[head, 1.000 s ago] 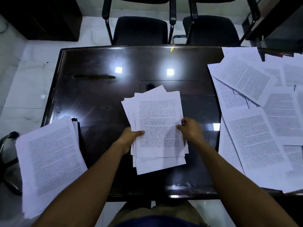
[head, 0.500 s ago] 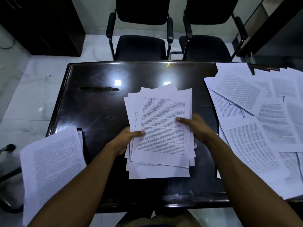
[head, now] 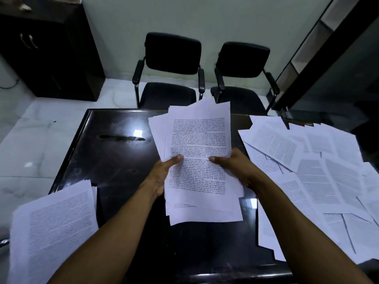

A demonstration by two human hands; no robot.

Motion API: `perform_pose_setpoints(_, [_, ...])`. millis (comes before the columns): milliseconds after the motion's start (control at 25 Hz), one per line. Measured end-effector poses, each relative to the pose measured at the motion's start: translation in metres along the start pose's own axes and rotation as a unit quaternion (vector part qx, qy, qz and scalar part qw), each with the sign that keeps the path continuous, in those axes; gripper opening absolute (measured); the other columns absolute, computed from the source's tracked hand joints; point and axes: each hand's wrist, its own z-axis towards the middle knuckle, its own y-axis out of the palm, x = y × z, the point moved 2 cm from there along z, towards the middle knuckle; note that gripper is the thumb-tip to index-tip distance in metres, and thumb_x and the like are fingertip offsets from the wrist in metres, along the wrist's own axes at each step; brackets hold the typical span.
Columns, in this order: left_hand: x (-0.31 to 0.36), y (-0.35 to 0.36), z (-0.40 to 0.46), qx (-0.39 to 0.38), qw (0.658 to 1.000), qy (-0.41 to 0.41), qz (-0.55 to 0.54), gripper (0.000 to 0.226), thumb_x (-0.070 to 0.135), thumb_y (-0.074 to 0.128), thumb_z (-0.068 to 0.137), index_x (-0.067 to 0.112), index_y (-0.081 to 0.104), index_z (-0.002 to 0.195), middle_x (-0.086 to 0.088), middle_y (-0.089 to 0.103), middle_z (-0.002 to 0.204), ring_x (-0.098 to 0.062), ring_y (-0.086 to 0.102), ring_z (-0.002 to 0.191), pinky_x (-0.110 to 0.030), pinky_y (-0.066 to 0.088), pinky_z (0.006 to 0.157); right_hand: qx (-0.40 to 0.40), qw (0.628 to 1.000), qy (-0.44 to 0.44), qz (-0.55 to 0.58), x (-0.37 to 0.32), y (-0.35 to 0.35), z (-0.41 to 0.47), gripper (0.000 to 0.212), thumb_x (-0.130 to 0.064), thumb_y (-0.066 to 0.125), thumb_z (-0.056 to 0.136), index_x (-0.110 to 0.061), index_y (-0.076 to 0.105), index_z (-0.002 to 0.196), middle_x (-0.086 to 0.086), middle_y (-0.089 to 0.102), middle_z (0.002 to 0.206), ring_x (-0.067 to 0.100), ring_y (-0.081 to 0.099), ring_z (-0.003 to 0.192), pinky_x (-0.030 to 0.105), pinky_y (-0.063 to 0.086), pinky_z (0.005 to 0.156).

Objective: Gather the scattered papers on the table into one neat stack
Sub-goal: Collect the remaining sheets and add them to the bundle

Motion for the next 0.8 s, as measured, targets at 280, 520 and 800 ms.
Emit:
perform_pose_setpoints(280, [0.042,0.017,-0.004,-0.026,0.99,0.054,-0.13,0.059,0.028,0.074,0.085,0.005,0.061,0.137,-0.015,0.071,0.121,-0.029,0.072,0.101,-0.043,0.062,0.086,0.236,0.948,-0.204,0.066,-0.09,-0.034,-0.031,0.021,-0.012,0.075,0.091,-0.019,0.072,0.112,-0.002,0.077,0.109,0.017,0.074,0.102,0.04,0.058,0.097])
perform_pose_setpoints(520, [0.116,0.106,-0.037,-0.114,0.946,0.198,-0.229,0.045,0.043,0.048,0.099,0.023,0.06,0.137,-0.006,0.067,0.135,-0.024,0.067,0.118,-0.045,0.05,0.107,0.279,0.888,-0.339,0.134,-0.171,-0.022,-0.059,0.021,-0.008,0.074,0.092,-0.027,0.068,0.097,-0.023,0.077,0.092,-0.003,0.072,0.092,0.018,0.057,0.079])
perform_pose_setpoints(800, [0.146,0.151,-0.045,-0.125,0.928,0.218,-0.276,0.048,0.046,0.054,0.099,0.022,0.057,0.141,-0.01,0.069,0.128,-0.03,0.065,0.111,-0.052,0.05,0.101,0.264,0.881,-0.354,0.173,-0.181,-0.014,-0.071,0.017,-0.009,0.075,0.089,-0.022,0.069,0.1,-0.015,0.077,0.088,-0.001,0.073,0.084,0.013,0.055,0.069])
